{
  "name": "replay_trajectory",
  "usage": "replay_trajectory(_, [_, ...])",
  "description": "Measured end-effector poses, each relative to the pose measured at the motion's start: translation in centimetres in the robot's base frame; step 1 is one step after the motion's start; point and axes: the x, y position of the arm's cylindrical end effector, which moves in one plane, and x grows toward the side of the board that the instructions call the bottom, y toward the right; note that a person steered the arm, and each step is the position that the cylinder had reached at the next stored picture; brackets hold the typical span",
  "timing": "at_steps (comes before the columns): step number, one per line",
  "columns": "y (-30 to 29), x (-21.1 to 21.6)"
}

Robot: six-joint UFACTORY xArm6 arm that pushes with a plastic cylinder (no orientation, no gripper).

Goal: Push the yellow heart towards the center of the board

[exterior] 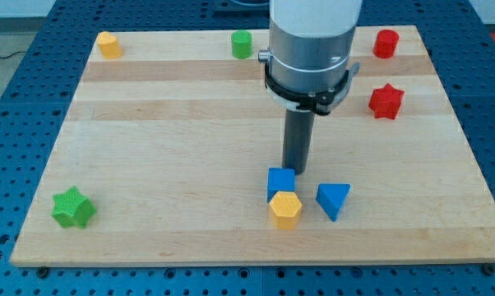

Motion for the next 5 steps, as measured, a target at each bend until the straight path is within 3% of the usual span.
replay_trajectory(1, [-6.9,-2.0])
replay_trajectory(2, [-17.7,-4.0])
replay_trajectory(4, [-34.2,-17.6])
replay_trajectory(5, [-34.7,-18.2])
